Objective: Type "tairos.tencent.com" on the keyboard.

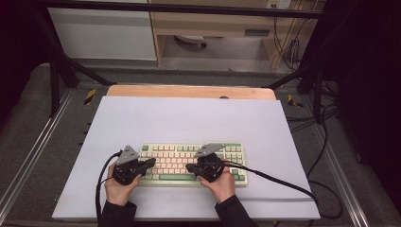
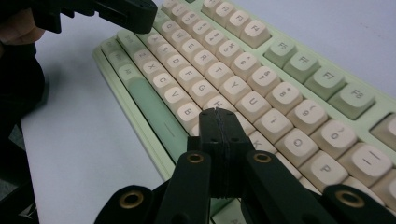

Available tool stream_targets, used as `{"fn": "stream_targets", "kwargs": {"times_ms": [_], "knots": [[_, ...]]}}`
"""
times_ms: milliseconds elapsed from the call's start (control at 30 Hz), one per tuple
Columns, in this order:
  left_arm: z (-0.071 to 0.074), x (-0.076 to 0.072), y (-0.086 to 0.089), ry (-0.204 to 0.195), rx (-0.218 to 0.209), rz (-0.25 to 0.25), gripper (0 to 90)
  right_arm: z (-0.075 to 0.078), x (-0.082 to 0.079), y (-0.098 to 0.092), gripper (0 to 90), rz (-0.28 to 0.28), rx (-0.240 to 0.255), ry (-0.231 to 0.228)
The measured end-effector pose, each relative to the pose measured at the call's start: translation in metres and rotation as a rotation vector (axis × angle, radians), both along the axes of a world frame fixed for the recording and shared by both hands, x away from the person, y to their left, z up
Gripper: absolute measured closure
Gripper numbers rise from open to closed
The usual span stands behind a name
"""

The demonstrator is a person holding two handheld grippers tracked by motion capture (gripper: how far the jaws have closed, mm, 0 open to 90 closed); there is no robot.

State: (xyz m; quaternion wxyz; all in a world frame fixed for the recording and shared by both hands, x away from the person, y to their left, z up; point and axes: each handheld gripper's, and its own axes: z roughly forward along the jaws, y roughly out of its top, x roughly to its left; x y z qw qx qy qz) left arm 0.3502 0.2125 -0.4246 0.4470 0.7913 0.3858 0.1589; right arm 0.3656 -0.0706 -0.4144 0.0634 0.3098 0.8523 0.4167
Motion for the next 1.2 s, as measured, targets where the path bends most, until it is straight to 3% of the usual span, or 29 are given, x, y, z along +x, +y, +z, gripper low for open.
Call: {"fn": "stream_targets", "kwargs": {"times_ms": [733,1200], "knots": [[0.002,0.0,-0.007,0.003,0.011,-0.029,90.0,-0.002,-0.004,-0.049,90.0,-0.075,-0.004,-0.001],[-0.004,-0.002,-0.032,0.02,0.061,-0.097,90.0,-0.003,-0.007,-0.067,90.0,-0.1,0.003,0.003]]}}
